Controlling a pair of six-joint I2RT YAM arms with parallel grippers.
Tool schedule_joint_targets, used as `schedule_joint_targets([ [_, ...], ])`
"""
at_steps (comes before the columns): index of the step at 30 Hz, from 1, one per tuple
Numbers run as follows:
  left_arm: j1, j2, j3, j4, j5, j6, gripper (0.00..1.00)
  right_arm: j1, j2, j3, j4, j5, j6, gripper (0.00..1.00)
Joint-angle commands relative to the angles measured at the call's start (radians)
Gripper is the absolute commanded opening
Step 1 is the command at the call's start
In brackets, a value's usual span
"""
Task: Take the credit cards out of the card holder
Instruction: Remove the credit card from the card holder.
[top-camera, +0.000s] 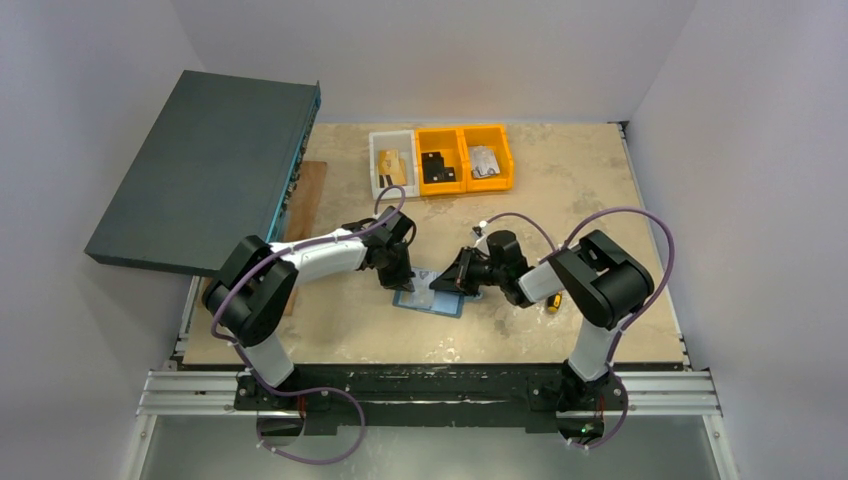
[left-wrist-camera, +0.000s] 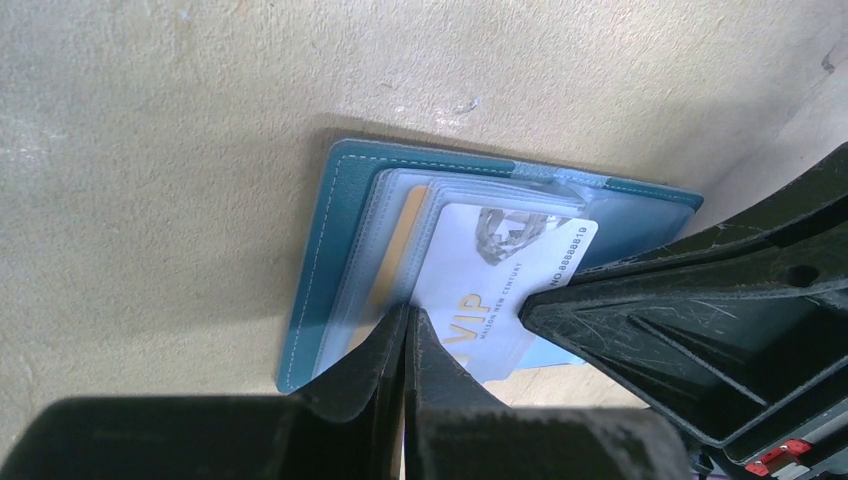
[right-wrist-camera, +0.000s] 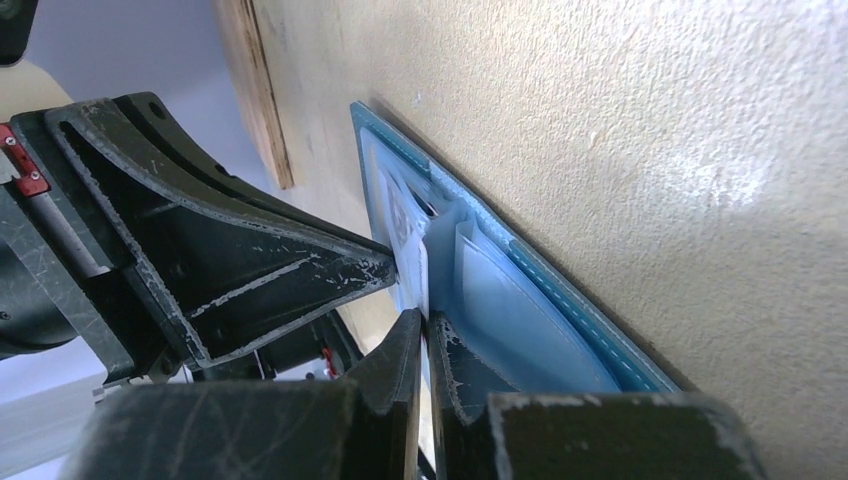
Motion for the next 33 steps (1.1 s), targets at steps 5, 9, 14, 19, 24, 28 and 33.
schedule_joint_targets([
  [5, 0.021, 0.067, -0.072, -0.082, -0.091, -0.005, 0.00, -0.034, -0.070, -0.002, -0.031, 0.013, -0.054, 0.02],
  [9, 0.025, 0.062, -0.079, -0.078, -0.089, -0.008, 0.00, -0.041, -0.072, 0.003, -0.056, 0.014, -0.073, 0.02],
  [14, 0.027, 0.064, -0.083, -0.067, -0.082, -0.010, 0.00, -0.042, -0.067, 0.003, -0.037, 0.003, -0.071, 0.15],
  [19, 0.027, 0.070, -0.083, -0.058, -0.073, -0.010, 0.00, -0.041, -0.053, -0.001, -0.006, -0.012, -0.057, 0.21],
  [24, 0.027, 0.070, -0.082, -0.052, -0.067, -0.009, 0.00, -0.040, -0.029, -0.001, 0.025, -0.025, -0.044, 0.18],
  [28, 0.026, 0.070, -0.081, -0.055, -0.066, -0.010, 0.00, -0.041, -0.023, -0.002, 0.036, -0.028, -0.038, 0.12],
  [33, 0.027, 0.062, -0.086, -0.061, -0.073, -0.012, 0.00, -0.044, -0.057, -0.007, -0.007, -0.020, -0.052, 0.02],
])
